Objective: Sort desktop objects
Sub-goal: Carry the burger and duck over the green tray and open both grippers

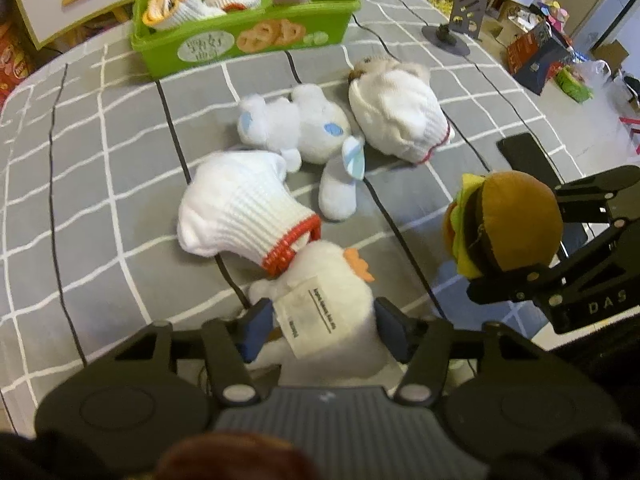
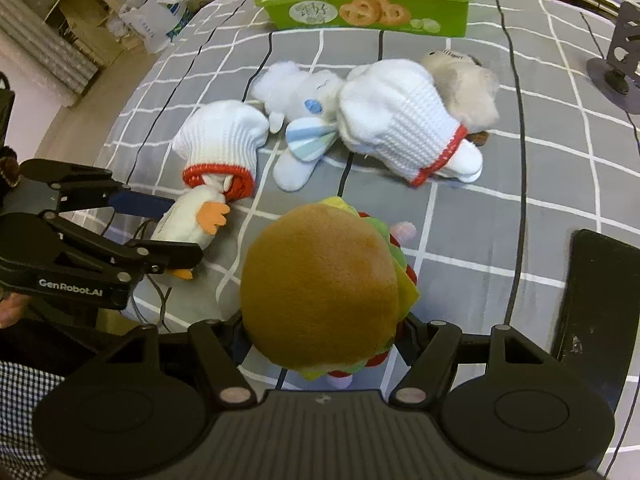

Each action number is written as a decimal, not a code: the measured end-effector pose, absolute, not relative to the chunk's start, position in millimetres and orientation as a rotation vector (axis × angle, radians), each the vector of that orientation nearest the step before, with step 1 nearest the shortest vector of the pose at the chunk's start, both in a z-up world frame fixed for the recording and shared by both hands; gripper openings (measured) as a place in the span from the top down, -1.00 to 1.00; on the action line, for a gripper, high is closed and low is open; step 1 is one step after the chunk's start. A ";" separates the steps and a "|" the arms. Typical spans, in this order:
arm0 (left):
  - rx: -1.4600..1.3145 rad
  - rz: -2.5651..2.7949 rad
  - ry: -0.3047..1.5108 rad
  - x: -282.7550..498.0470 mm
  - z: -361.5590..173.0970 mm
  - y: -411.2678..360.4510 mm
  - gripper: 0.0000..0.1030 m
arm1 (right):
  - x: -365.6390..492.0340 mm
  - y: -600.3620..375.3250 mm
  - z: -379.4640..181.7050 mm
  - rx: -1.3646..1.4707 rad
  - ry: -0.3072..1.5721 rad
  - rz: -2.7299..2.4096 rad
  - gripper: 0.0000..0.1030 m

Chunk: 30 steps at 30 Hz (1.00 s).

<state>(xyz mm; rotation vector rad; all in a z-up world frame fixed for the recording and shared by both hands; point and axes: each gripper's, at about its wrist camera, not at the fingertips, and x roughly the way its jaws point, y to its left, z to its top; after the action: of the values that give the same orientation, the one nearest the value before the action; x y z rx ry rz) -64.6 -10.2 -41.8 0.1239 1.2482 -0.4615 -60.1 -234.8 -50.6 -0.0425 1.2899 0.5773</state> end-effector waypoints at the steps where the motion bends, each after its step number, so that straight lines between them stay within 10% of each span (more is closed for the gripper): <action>1: 0.121 -0.461 1.240 -64.9 -39.3 -9.7 -0.06 | -59.9 -236.8 -48.6 -0.037 1.286 0.576 -0.34; 30: -0.097 -0.439 1.023 -12.4 40.0 0.2 -0.05 | -6.8 -245.0 24.3 0.126 1.090 0.523 -0.35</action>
<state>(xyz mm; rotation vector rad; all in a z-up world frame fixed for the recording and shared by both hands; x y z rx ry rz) -12.4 0.2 40.0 -0.0974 1.0227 -0.4389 -6.8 -245.0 24.3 0.1265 1.0900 0.5235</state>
